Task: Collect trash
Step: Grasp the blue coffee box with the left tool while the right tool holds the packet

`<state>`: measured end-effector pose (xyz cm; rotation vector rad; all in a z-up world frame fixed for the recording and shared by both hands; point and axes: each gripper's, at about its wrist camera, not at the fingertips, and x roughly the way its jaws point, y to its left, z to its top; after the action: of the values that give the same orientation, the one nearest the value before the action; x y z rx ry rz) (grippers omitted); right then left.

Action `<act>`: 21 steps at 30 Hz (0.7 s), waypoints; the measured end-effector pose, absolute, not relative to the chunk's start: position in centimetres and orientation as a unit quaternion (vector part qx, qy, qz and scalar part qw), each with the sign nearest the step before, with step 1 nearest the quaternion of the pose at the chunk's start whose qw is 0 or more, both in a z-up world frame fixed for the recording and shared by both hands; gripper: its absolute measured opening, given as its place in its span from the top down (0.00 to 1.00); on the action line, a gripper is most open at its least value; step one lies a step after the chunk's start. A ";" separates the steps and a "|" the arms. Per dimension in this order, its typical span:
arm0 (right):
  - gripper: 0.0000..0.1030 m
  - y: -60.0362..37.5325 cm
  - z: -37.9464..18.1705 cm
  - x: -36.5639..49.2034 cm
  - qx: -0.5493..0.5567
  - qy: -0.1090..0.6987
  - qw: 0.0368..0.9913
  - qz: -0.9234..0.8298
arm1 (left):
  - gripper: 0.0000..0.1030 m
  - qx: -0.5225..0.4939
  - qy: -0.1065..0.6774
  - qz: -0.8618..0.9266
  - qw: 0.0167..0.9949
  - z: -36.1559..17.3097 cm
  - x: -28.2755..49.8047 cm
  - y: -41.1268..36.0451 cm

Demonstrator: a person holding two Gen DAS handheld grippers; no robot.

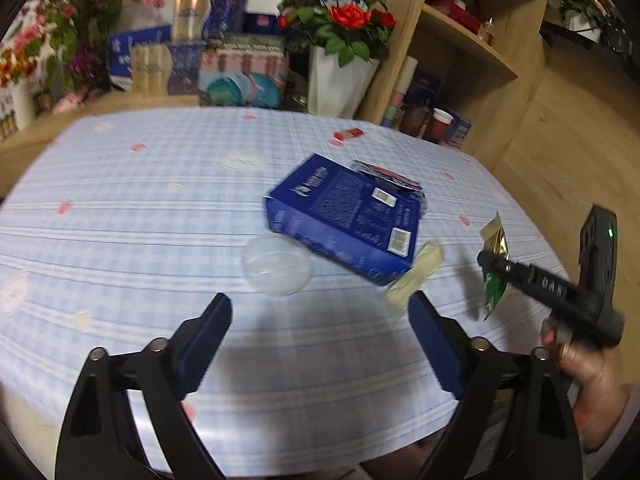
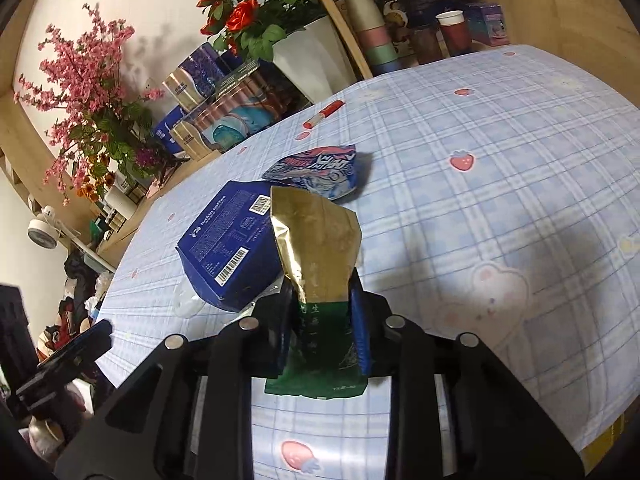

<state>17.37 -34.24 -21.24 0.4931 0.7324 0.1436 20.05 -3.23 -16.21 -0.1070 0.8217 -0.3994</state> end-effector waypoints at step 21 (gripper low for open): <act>0.73 -34.7 -21.3 17.7 0.229 0.355 0.904 0.069 | 0.47 -0.274 0.476 -0.214 0.808 -21.4 28.5 -5.2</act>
<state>17.70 -34.69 -21.33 0.4732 0.7331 0.1425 28.51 -5.21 -21.44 -0.5862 1.0174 -0.4585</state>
